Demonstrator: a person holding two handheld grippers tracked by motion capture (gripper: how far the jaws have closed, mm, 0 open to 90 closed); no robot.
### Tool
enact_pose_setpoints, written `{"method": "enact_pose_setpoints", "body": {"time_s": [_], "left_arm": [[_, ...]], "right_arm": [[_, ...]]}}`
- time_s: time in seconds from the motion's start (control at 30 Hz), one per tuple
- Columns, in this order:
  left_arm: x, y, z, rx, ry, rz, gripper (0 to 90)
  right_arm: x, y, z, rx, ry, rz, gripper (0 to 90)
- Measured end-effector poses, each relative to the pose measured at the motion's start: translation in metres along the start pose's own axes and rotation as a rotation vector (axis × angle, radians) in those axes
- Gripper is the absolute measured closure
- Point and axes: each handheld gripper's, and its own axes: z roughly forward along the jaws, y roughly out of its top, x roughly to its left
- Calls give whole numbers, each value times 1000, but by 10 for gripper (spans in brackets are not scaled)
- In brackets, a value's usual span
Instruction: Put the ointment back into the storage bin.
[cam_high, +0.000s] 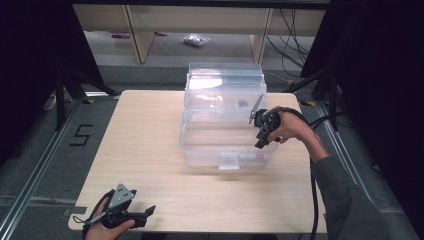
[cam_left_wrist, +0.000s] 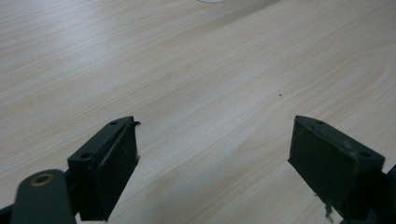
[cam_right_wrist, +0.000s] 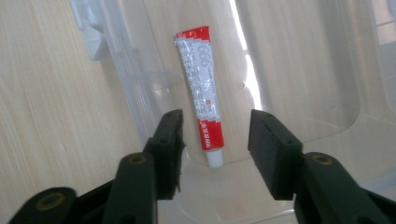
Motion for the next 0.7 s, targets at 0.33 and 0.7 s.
{"method": "enact_pose_setpoints", "body": {"time_s": [0.33, 0.7], "left_arm": [[-2, 0, 1, -6, 7, -21, 150], [-2, 1, 1, -4, 9, -19, 149]], "right_arm": [[4, -7, -17, -72, -19, 46, 494], [20, -12, -37, -151, -17, 84, 436]]}}
